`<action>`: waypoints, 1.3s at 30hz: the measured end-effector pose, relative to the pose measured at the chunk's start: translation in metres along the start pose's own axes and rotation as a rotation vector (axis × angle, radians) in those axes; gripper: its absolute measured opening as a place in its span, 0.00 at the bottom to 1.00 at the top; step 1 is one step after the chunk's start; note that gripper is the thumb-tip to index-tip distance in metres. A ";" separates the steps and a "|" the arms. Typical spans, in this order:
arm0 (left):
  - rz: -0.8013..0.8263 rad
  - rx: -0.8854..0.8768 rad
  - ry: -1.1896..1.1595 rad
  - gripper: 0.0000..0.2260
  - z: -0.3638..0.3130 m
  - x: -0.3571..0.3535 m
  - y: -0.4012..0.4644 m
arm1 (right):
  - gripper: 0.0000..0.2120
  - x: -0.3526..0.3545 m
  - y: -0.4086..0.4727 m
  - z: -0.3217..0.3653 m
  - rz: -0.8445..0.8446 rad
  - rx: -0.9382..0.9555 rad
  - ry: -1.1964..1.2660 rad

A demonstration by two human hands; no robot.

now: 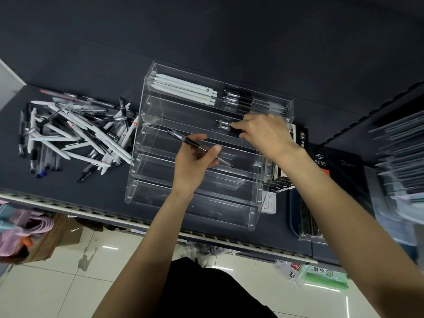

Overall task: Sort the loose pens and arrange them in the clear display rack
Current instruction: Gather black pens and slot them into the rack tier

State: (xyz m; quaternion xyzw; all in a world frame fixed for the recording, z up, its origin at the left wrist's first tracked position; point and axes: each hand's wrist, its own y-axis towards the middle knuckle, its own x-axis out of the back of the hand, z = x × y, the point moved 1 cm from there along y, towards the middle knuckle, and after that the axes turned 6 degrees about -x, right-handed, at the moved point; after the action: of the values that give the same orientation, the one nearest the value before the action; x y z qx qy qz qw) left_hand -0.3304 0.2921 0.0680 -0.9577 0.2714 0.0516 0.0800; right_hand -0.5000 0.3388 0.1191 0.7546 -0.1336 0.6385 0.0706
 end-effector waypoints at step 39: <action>0.075 -0.561 1.166 0.12 -0.009 -0.005 0.041 | 0.05 0.003 -0.011 -0.024 0.115 -0.201 0.225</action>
State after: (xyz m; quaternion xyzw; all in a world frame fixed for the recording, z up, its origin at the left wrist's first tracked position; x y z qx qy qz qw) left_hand -0.3556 0.2580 0.0726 -0.8031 0.2797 -0.4052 -0.3356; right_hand -0.5194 0.3555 0.1274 0.6587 -0.2314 0.7052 0.1235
